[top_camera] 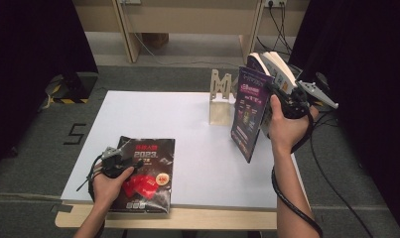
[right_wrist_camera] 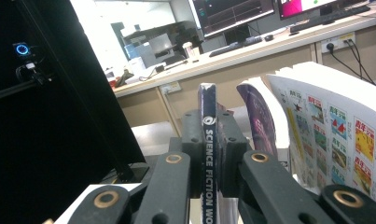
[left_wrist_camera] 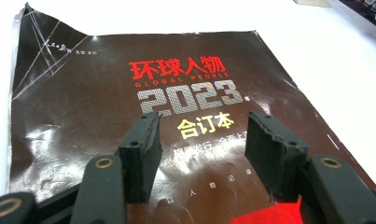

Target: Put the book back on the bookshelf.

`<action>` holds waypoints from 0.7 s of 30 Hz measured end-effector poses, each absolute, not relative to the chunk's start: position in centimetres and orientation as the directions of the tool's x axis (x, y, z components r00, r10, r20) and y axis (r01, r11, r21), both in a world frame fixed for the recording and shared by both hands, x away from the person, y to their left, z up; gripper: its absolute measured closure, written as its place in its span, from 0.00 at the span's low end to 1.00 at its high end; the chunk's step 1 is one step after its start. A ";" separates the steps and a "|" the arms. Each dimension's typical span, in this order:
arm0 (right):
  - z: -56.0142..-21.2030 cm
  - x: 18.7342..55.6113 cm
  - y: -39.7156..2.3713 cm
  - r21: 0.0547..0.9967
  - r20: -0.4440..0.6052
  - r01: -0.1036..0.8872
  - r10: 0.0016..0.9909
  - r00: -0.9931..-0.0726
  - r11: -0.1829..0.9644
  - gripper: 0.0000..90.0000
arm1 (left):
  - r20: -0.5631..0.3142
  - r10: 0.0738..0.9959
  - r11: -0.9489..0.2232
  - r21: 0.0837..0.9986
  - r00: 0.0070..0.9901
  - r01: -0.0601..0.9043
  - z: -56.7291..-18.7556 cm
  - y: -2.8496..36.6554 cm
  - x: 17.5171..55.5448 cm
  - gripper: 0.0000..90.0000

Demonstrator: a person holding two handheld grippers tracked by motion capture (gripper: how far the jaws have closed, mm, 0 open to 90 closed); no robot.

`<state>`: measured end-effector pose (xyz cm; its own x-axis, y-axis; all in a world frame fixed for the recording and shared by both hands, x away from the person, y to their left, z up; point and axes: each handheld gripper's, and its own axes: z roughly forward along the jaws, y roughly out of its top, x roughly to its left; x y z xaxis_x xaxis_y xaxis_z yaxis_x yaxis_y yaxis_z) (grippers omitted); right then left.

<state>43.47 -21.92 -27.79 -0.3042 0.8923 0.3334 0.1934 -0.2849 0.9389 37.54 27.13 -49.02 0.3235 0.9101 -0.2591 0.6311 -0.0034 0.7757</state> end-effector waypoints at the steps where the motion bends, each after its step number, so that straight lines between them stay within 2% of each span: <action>1: -27.8 43.5 -21.9 0.939 0.333 0.192 0.892 -0.305 -0.284 0.94 | -0.259 0.910 -0.004 0.776 0.324 0.631 -49.0 27.1 37.5 0.50; 21: -27.6 44.7 -21.4 0.952 0.295 0.172 0.912 -0.284 -0.254 0.94 | -0.260 0.910 -0.003 0.775 0.323 0.632 -49.1 27.2 37.5 0.50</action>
<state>44.73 -21.41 -27.56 -0.2835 0.9125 0.2949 0.1715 -0.2543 0.9518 37.54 27.25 -49.11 0.3228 0.9101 -0.2597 0.6324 -0.0033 0.7747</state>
